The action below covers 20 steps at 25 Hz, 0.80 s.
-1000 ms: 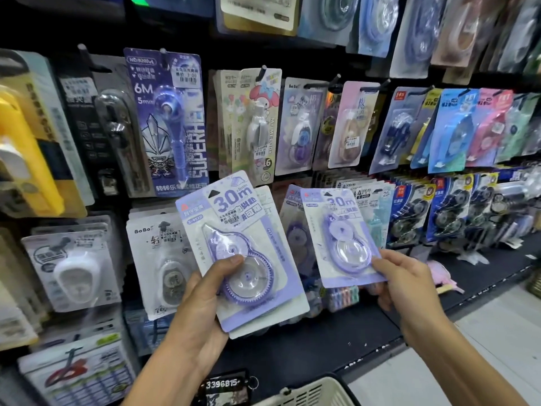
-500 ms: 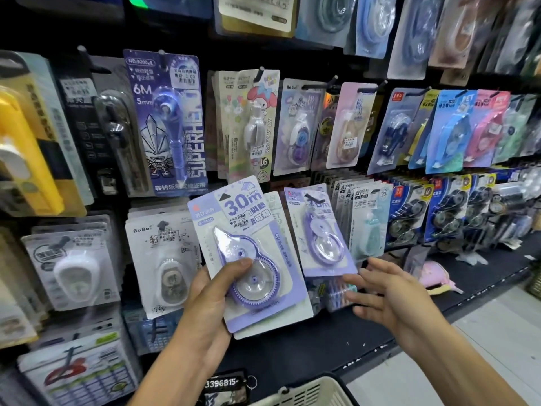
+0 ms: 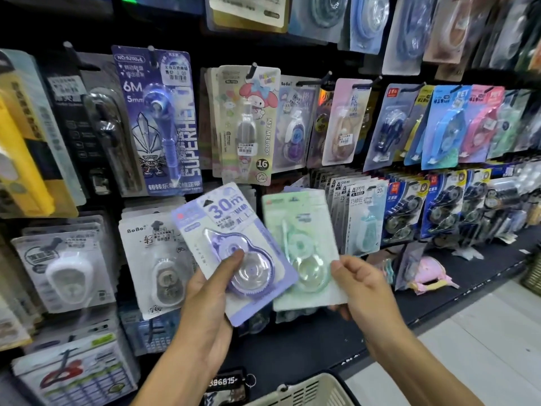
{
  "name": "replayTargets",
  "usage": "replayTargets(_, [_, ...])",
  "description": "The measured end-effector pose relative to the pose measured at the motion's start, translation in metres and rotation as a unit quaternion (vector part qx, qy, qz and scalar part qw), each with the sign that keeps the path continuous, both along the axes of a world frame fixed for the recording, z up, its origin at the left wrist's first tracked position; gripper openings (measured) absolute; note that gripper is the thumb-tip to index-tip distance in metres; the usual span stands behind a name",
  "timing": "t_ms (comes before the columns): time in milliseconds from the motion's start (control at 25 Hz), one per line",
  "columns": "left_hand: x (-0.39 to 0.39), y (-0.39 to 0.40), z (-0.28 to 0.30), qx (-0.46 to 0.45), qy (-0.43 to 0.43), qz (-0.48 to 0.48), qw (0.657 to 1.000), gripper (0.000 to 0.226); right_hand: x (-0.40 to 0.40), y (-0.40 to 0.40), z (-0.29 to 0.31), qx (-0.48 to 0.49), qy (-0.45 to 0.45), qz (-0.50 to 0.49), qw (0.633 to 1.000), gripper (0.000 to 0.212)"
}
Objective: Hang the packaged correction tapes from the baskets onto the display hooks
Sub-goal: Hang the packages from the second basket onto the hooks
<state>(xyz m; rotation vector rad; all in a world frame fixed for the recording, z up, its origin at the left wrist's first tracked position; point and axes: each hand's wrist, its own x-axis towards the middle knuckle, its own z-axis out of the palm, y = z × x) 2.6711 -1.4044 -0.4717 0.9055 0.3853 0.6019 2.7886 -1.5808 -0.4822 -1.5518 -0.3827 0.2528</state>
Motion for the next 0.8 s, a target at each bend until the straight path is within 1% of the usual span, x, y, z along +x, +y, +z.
replayTargets(80, [-0.002, 0.006, 0.001, 0.008, 0.015, 0.024, 1.000, 0.052, 0.014, -0.006, 0.002, -0.003, -0.026, -0.077, 0.997, 0.024])
replayTargets(200, [-0.005, 0.010, 0.001, 0.038, 0.029, 0.019, 0.999, 0.052, 0.029, -0.015, 0.004, -0.031, -0.067, -0.146, 0.987, 0.027])
replayTargets(320, [-0.005, 0.008, 0.000, 0.060, 0.028, 0.005, 0.998, 0.049, 0.027, -0.016, 0.004, -0.045, -0.081, -0.161, 0.983, 0.025])
replayTargets(360, [-0.005, 0.007, 0.000, 0.061, 0.028, 0.001, 0.998, 0.049, 0.026, -0.017, 0.005, -0.033, -0.067, -0.161, 0.984, 0.021])
replayTargets(400, [-0.005, 0.006, 0.000, 0.063, 0.029, -0.002, 0.998, 0.048, 0.027, -0.017, 0.005, -0.007, -0.034, -0.158, 0.987, 0.015])
replayTargets(440, [-0.005, 0.006, -0.001, 0.066, 0.027, -0.006, 0.997, 0.048, 0.025, -0.014, 0.005, 0.021, 0.015, -0.148, 0.989, 0.015])
replayTargets(480, [-0.005, 0.007, -0.001, 0.071, 0.027, -0.011, 0.997, 0.046, 0.023, -0.012, 0.004, 0.042, 0.061, -0.138, 0.988, 0.022])
replayTargets(520, [-0.004, 0.006, -0.003, 0.077, 0.028, -0.018, 0.997, 0.045, 0.019, -0.010, 0.003, 0.036, 0.071, -0.131, 0.988, 0.029])
replayTargets(560, [-0.004, 0.005, -0.005, 0.084, 0.031, -0.026, 0.996, 0.043, 0.012, -0.007, 0.002, 0.009, 0.043, -0.112, 0.993, 0.032])
replayTargets(600, [-0.002, 0.002, -0.006, 0.096, 0.037, -0.036, 0.994, 0.041, 0.003, -0.002, 0.000, -0.007, 0.009, -0.063, 0.998, 0.036])
replayTargets(680, [0.002, -0.006, -0.008, 0.136, 0.049, -0.070, 0.987, 0.038, -0.018, 0.013, -0.005, 0.023, -0.014, 0.100, 0.995, 0.046])
replayTargets(720, [0.005, -0.010, -0.007, 0.161, 0.051, -0.086, 0.982, 0.036, -0.025, 0.020, -0.009, 0.037, -0.014, 0.155, 0.987, 0.047])
replayTargets(760, [0.006, -0.013, -0.004, 0.191, 0.053, -0.091, 0.976, 0.035, -0.029, 0.026, -0.011, 0.053, -0.020, 0.171, 0.984, 0.045])
replayTargets(800, [0.005, -0.012, -0.002, 0.241, 0.064, -0.072, 0.966, 0.035, -0.027, 0.028, -0.012, 0.069, -0.027, 0.152, 0.986, 0.043])
